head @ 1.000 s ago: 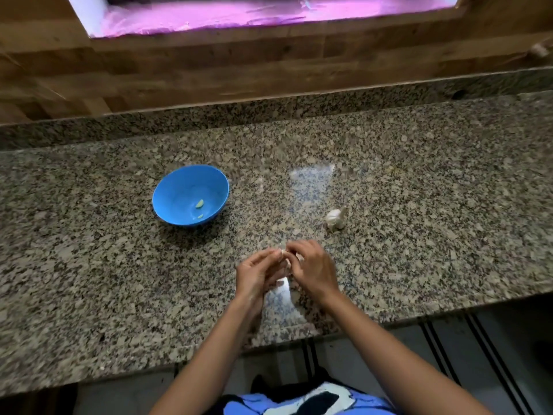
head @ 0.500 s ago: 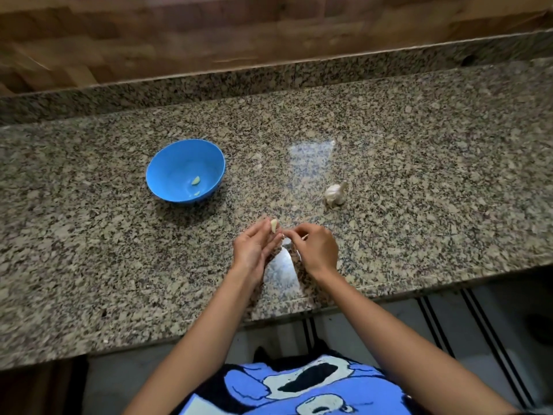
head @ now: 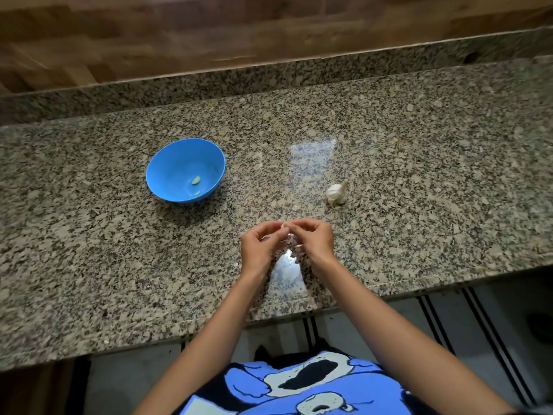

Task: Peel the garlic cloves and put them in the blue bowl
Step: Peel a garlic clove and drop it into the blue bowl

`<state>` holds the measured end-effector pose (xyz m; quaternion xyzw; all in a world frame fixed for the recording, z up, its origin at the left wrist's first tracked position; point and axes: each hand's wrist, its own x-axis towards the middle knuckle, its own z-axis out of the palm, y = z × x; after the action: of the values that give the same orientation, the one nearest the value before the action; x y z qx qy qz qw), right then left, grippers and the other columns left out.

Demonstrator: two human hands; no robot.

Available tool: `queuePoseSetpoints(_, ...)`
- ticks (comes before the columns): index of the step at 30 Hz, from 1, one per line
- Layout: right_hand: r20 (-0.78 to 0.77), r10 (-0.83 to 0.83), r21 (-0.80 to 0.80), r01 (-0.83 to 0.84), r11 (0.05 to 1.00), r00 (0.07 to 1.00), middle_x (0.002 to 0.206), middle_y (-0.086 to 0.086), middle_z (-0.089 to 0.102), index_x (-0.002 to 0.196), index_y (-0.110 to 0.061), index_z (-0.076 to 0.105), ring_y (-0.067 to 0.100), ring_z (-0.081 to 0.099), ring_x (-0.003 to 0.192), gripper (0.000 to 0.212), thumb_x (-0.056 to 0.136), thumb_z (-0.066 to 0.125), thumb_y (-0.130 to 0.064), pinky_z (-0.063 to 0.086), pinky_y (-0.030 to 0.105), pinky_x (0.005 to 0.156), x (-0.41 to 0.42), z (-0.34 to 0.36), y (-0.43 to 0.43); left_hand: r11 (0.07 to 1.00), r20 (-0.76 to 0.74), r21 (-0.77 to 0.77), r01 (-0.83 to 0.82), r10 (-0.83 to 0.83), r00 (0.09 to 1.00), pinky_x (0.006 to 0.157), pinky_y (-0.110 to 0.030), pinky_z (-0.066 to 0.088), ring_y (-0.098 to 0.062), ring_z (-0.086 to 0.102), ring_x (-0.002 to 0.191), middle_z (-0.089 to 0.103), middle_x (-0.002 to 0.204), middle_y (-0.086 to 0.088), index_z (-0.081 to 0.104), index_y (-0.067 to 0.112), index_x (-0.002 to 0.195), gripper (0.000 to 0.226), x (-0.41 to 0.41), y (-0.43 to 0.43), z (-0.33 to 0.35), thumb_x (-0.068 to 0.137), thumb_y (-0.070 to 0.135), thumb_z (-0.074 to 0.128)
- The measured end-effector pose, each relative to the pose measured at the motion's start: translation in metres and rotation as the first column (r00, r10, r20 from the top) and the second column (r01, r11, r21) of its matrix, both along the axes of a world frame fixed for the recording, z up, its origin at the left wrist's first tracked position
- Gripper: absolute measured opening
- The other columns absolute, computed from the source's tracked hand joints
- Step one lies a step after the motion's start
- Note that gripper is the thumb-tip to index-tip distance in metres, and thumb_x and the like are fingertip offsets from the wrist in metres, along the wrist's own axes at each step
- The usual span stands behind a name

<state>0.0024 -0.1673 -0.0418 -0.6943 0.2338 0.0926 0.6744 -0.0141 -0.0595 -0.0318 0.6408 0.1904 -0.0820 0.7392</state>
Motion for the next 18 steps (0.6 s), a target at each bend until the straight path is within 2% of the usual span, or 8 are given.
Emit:
queuePoseSetpoints(2, -0.012, 0.023, 0.067, -0.022, 0.998, 1.000, 0.077, 0.008, 0.070, 0.088, -0.006, 0.071, 0.014, 0.058, 0.060, 0.008, 0.082, 0.066, -0.009, 0.049, 0.024, 0.059, -0.001, 0.002, -0.002, 1.000, 0.010, 0.011, 0.026, -0.026, 1.000, 0.064, -0.020, 0.055, -0.022, 0.071, 0.076, 0.072, 0.086, -0.012, 0.069, 0.004, 0.093, 0.018, 0.003, 0.003, -0.001, 0.077, -0.001, 0.070)
queuePoseSetpoints(5, -0.012, 0.102, 0.147, -0.099, 0.984, 0.995, 0.072, 0.009, 0.066, 0.096, 0.003, 0.068, 0.007, 0.052, 0.045, 0.015, 0.084, 0.063, -0.003, 0.043, 0.017, 0.044, 0.000, 0.008, -0.007, 0.999, -0.028, -0.052, 0.002, -0.004, 1.000, 0.065, -0.023, 0.057, -0.025, 0.071, 0.076, 0.072, 0.087, -0.016, 0.068, 0.001, 0.094, 0.020, 0.006, 0.008, 0.000, 0.075, -0.003, 0.072)
queuePoseSetpoints(8, 0.022, 0.151, 0.135, -0.153, 0.979, 0.988, 0.071, 0.009, 0.065, 0.095, 0.005, 0.067, 0.008, 0.054, 0.045, 0.015, 0.082, 0.065, -0.003, 0.043, 0.018, 0.043, 0.003, 0.013, -0.011, 0.989, -0.101, -0.144, -0.039, 0.024, 0.995, 0.064, -0.022, 0.057, -0.025, 0.070, 0.074, 0.072, 0.087, -0.016, 0.068, 0.001, 0.095, 0.021, 0.006, 0.010, 0.003, 0.075, -0.005, 0.070)
queuePoseSetpoints(12, 0.063, 0.164, 0.125, -0.171, 0.977, 0.984, 0.072, 0.007, 0.067, 0.089, -0.001, 0.068, 0.010, 0.055, 0.049, 0.009, 0.081, 0.066, -0.004, 0.043, 0.018, 0.043, 0.003, 0.013, -0.014, 0.963, -0.174, -0.262, -0.056, 0.010, 0.985, 0.059, -0.022, 0.057, -0.022, 0.069, 0.066, 0.071, 0.086, -0.018, 0.068, 0.001, 0.096, 0.022, 0.008, 0.013, 0.006, 0.076, -0.008, 0.067)
queuePoseSetpoints(15, 0.114, 0.182, -0.043, -0.178, 0.983, 0.977, 0.077, 0.009, 0.070, 0.089, -0.005, 0.070, 0.013, 0.056, 0.053, 0.009, 0.081, 0.068, -0.009, 0.043, 0.020, 0.046, 0.002, 0.009, -0.012, 0.969, -0.173, -0.238, -0.064, 0.023, 0.985, 0.060, -0.022, 0.058, -0.022, 0.068, 0.065, 0.071, 0.088, -0.018, 0.068, 0.000, 0.096, 0.020, 0.008, 0.014, 0.004, 0.077, -0.009, 0.065)
queuePoseSetpoints(16, 0.126, 0.206, -0.167, -0.184, 0.969, 0.970, 0.079, 0.007, 0.071, 0.090, -0.007, 0.071, 0.011, 0.055, 0.053, 0.010, 0.082, 0.068, -0.013, 0.041, 0.019, 0.047, 0.002, 0.007, -0.011, 0.975, -0.152, -0.212, -0.063, 0.031, 0.988, 0.060, -0.022, 0.057, -0.021, 0.069, 0.066, 0.071, 0.089, -0.018, 0.068, 0.001, 0.096, 0.021, 0.008, 0.013, 0.003, 0.078, -0.008, 0.065)
queuePoseSetpoints(18, 0.123, 0.288, -0.431, -0.210, 0.877, 0.950, 0.079, 0.001, 0.071, 0.095, -0.013, 0.071, 0.002, 0.049, 0.049, 0.014, 0.086, 0.065, -0.020, 0.034, 0.013, 0.046, 0.001, 0.004, -0.007, 0.995, -0.061, -0.105, -0.003, -0.003, 0.998, 0.062, -0.021, 0.057, -0.021, 0.070, 0.070, 0.072, 0.091, -0.014, 0.068, 0.004, 0.101, 0.024, 0.008, 0.011, -0.001, 0.079, -0.005, 0.066)
